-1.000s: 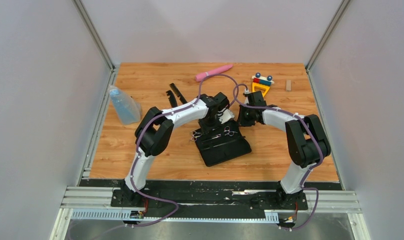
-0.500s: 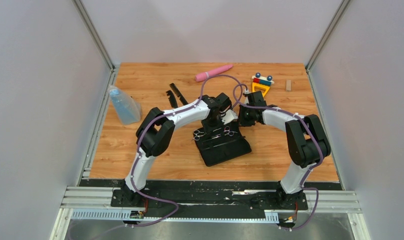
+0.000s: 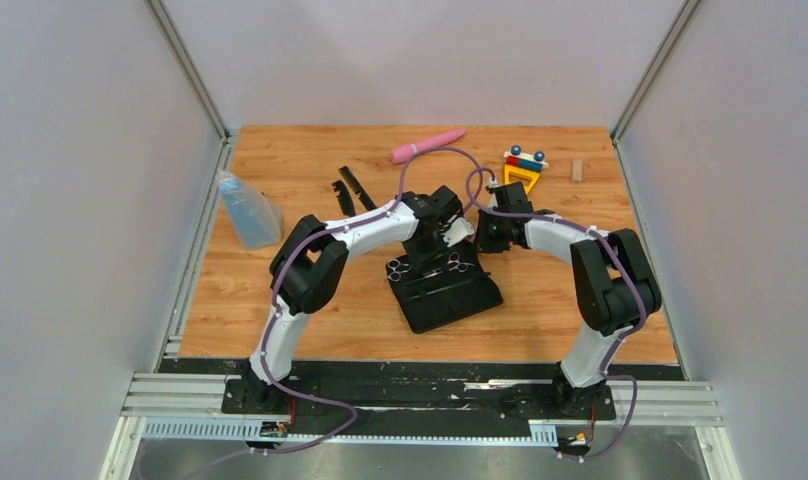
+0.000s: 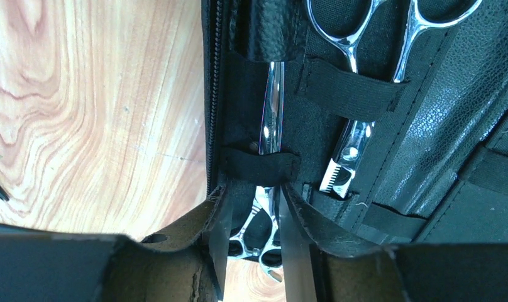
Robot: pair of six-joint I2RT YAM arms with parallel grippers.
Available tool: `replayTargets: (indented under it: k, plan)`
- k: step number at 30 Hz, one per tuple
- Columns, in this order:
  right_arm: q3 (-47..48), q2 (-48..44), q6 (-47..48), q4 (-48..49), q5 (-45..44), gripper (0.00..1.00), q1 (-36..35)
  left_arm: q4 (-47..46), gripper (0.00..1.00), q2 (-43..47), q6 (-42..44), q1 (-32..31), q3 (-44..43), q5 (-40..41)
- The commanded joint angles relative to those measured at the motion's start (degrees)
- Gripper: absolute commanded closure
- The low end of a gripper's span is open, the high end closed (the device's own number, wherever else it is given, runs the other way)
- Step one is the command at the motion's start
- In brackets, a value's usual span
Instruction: Sort the hair-cutting tools
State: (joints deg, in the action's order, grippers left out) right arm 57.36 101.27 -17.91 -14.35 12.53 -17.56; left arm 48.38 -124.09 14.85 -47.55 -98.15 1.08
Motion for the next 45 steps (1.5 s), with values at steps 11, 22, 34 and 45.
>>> replayTargets:
  k: [11, 22, 34, 45]
  plan:
    - [-0.7, 1.4, -0.9, 1.4, 4.6, 0.97, -1.4, -1.7, 0.47, 15.5, -6.9, -0.5, 11.0, 1.7]
    - [-0.9, 1.0, -0.8, 1.4, 4.7, 0.96, -1.5, -3.8, 0.59, 13.7, -6.4, -0.4, 14.0, 2.3]
    - [-1.1, 0.7, -0.8, 1.4, 4.8, 0.97, -1.4, -3.9, 0.61, 7.9, -3.2, -0.4, 12.0, 5.1]
    - [-0.9, 0.9, -0.8, 1.4, 5.1, 0.97, -1.5, -3.3, 0.89, 5.0, -0.5, -0.4, 10.2, 2.3]
